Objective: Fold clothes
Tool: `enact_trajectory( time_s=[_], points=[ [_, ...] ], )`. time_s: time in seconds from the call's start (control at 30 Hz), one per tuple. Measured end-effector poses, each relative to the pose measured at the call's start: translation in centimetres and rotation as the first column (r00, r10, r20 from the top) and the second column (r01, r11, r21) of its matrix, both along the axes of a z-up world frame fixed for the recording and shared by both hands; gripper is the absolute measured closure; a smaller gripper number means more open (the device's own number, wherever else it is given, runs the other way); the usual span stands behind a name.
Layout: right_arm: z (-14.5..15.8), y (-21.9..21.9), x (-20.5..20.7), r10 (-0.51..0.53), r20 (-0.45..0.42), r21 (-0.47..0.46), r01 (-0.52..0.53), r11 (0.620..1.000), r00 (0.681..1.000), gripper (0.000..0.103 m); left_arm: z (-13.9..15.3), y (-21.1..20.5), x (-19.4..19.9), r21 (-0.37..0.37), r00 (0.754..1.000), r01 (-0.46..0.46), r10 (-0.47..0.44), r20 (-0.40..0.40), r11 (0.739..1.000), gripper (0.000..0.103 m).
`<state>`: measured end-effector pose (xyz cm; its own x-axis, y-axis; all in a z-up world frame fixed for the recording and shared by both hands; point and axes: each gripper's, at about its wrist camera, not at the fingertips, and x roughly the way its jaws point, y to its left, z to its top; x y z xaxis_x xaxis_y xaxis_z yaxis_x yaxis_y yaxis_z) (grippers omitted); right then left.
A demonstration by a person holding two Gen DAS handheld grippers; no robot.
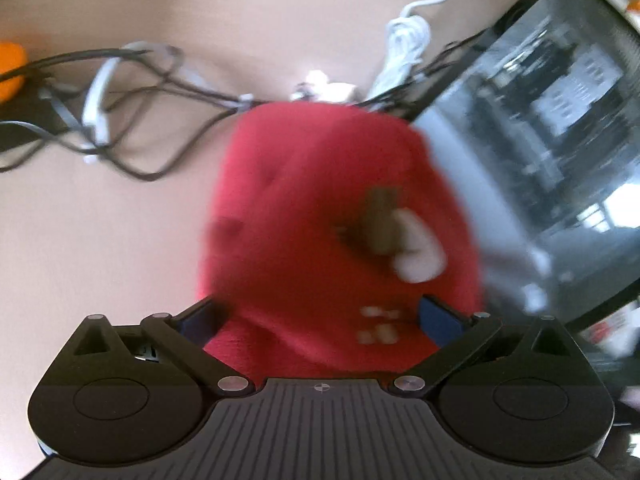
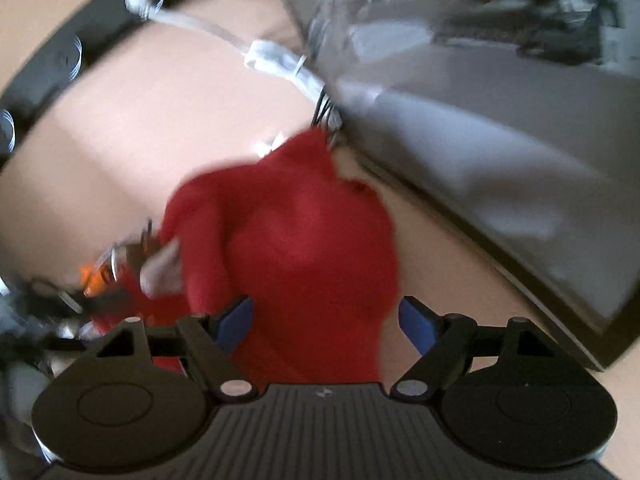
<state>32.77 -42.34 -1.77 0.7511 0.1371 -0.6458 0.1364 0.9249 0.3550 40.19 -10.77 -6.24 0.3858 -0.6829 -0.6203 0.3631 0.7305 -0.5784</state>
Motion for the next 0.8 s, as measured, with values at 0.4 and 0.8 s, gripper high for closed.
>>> enact_trajectory(
  time_s=[0.4,0.8],
  points=[
    [5.4,3.9,0.9,0.117,0.16,-0.303,-0.064,0.951,0.98,0.019,1.7,0.6,-0.5,0.329,0.976,-0.088,0.016,0.216,0.94,0.0],
    [0.8,4.4,5.5,0.001,0.042,-0.465,0.019,0.885,0.999,0.005,1.3,0.7,-1.2,0.392,0.968,-0.074,-0.029,0.25,0.917,0.0]
  ],
)
